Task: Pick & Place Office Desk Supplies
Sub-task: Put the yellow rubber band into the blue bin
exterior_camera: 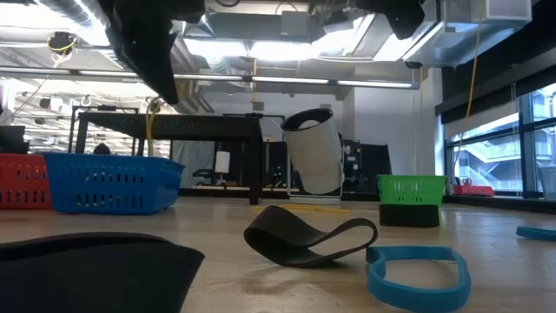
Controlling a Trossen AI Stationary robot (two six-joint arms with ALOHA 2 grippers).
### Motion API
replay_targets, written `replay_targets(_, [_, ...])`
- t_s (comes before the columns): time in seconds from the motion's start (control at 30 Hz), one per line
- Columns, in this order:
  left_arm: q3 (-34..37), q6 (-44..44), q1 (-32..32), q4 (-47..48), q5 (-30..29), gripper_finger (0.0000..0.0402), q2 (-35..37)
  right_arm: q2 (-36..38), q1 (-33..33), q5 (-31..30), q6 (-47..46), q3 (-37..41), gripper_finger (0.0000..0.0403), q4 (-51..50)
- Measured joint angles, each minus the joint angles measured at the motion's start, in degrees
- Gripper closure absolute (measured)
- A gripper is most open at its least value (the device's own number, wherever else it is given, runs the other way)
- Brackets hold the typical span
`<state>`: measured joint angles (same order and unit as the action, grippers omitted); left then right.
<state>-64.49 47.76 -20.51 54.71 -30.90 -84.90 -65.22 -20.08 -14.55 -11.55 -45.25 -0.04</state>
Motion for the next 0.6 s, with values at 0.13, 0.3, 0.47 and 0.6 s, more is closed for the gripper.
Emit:
replay_targets(0.13, [1.57, 1.95, 0.00, 0.00, 0.93, 0.0398, -0.02, -0.88, 0.00, 0.00, 0.00, 0.00, 0.0207, -0.04])
replay_targets(0.3, [4.10, 5.29, 0.00, -0.09, 1.57, 0.0398, -0.02, -1.93, 0.00, 0.02, 0.00, 0.00, 0.0207, -0.16])
replay_targets(0.47, [7.31, 9.21, 0.00, -1.04, 4.60, 0.0398, -0.02, -1.98, 0.00, 0.02, 0.00, 0.00, 0.0207, -0.13])
replay_targets(0.6, [10.01, 11.46, 0.00, -2.65, 5.82, 0.0398, -0.02, -1.98, 0.00, 0.02, 0.00, 0.00, 0.0207, -0.12])
